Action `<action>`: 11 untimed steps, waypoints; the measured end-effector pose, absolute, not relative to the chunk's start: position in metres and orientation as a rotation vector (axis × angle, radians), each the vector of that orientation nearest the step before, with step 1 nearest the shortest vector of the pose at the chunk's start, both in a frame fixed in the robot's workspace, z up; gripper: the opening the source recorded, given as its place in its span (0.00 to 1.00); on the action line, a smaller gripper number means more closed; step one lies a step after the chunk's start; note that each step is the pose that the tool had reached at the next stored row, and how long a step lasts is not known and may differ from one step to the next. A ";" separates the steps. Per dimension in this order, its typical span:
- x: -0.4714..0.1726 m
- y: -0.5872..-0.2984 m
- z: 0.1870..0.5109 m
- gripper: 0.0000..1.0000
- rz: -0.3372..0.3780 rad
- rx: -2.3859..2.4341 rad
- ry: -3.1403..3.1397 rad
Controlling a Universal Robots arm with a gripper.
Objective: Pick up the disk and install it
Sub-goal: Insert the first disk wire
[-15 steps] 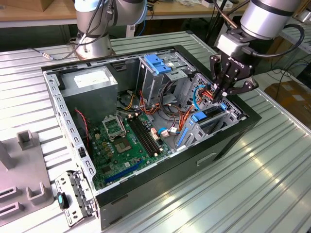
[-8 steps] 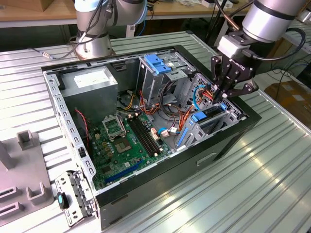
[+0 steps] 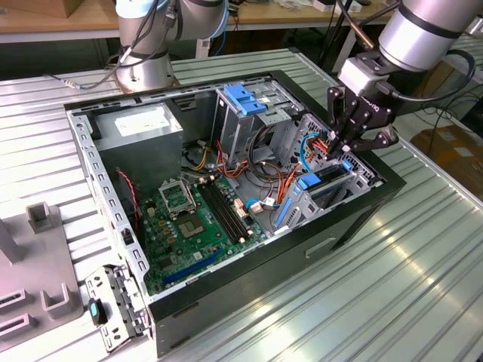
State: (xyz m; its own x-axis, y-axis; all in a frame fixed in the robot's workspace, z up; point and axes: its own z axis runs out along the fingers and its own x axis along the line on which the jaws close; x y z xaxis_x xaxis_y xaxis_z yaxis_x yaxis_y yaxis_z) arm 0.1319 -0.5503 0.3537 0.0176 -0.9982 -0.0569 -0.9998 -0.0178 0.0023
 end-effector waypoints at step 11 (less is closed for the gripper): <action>0.126 -0.566 0.352 0.16 0.068 -2.206 2.178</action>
